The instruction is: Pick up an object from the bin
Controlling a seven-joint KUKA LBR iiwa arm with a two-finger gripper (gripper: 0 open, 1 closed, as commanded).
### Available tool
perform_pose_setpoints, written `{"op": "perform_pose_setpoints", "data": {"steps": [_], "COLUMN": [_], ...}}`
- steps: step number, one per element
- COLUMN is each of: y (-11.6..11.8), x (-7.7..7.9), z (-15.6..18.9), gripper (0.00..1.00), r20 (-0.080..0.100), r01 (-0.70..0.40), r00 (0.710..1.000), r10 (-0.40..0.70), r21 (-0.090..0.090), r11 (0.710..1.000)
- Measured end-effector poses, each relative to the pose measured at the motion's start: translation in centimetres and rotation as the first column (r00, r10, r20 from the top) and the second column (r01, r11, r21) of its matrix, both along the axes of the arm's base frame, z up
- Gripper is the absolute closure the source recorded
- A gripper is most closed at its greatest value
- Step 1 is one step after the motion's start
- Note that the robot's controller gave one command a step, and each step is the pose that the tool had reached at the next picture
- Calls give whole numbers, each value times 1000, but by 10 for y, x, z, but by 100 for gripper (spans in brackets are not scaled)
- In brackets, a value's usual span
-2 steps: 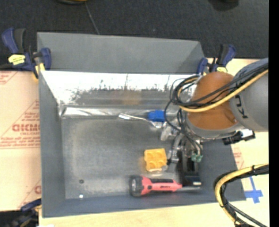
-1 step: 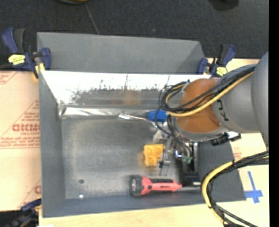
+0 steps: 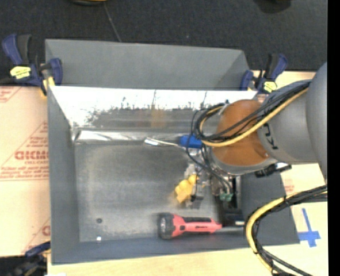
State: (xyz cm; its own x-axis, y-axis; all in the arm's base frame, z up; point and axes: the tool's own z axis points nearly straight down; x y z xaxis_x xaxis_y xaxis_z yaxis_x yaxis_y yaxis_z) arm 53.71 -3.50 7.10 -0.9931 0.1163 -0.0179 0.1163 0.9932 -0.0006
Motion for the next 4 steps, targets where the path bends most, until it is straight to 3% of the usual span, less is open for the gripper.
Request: {"op": "perform_pose_setpoints", "data": {"steps": [1, 2, 4], "y": [0, 0, -1], "x": [0, -3, 0], "z": [0, 31, 91], "gripper": [100, 100, 100], "r20": [0, -10, 0], "r01": [0, -1, -3], "r00": [1000, 1000, 1000], "r10": [0, 1, 3], "r21": [0, 1, 1], "r11": [1000, 1000, 1000]}}
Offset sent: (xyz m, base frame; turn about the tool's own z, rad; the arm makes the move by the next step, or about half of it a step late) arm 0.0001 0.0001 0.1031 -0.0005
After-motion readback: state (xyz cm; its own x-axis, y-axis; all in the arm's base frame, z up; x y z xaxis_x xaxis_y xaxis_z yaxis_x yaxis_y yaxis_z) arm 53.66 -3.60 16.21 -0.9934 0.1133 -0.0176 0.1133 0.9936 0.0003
